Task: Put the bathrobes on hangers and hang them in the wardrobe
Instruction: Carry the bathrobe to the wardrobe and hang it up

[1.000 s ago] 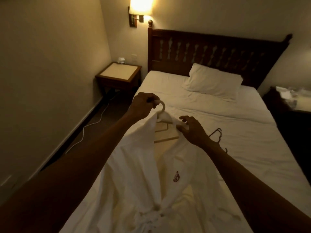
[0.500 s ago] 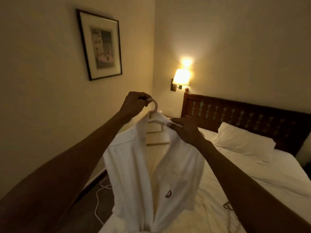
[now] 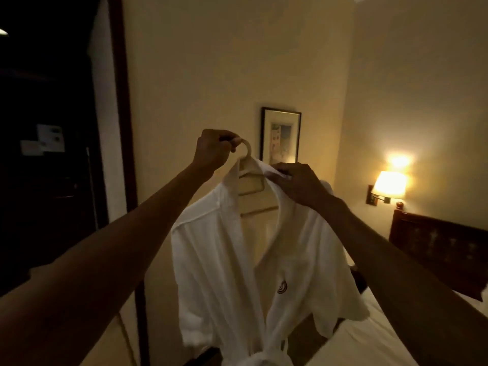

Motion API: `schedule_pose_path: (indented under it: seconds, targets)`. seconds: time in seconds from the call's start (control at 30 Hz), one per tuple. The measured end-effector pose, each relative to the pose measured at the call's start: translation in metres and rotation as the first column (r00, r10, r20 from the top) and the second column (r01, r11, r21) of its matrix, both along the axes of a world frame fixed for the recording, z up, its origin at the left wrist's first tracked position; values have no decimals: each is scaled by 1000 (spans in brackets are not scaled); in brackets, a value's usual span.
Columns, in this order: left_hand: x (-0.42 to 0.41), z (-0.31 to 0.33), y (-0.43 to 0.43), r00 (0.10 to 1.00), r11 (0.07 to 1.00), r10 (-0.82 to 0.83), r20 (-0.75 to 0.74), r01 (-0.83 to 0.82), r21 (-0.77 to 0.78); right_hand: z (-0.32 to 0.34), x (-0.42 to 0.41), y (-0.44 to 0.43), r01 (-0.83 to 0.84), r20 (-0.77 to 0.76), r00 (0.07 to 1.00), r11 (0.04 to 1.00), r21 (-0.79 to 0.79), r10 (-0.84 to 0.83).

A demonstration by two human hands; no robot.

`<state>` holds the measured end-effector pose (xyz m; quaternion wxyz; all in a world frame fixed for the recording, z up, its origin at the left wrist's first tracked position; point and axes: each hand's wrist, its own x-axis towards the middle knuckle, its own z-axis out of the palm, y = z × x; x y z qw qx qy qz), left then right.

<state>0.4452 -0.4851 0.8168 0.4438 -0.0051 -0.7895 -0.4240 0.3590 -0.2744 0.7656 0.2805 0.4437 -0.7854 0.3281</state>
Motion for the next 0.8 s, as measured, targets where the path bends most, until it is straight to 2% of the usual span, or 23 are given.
schedule_pose_path:
  seconds: [0.17, 0.27, 0.47, 0.6, 0.73, 0.8]
  targets:
    - [74, 40, -74, 993, 995, 89, -75, -91, -28, 30, 34, -89, -5, -77, 997, 1000, 0, 5]
    - [107, 51, -112, 988, 988, 133, -83, -139, -66, 42, 58, -142, -89, -99, 991, 996, -16, 87]
    - [159, 49, -186, 954, 948, 263, 147, -226, -225, 34, 90, -241, -147, -163, 978, 985, -86, 132]
    - [180, 38, -242, 886, 915, 370, 278, -296, -275, 10, 102, -315, -240, -83, 969, 963, -121, 231]
    - [192, 27, -298, 809, 860, 484, 333, -370, -351, -7, 109, -389, -378, 2, 923, 909, -174, 384]
    - [195, 23, -327, 768, 811, 562, 307, -439, -388, -12, 109, -426, -436, 30, 894, 883, -173, 447]
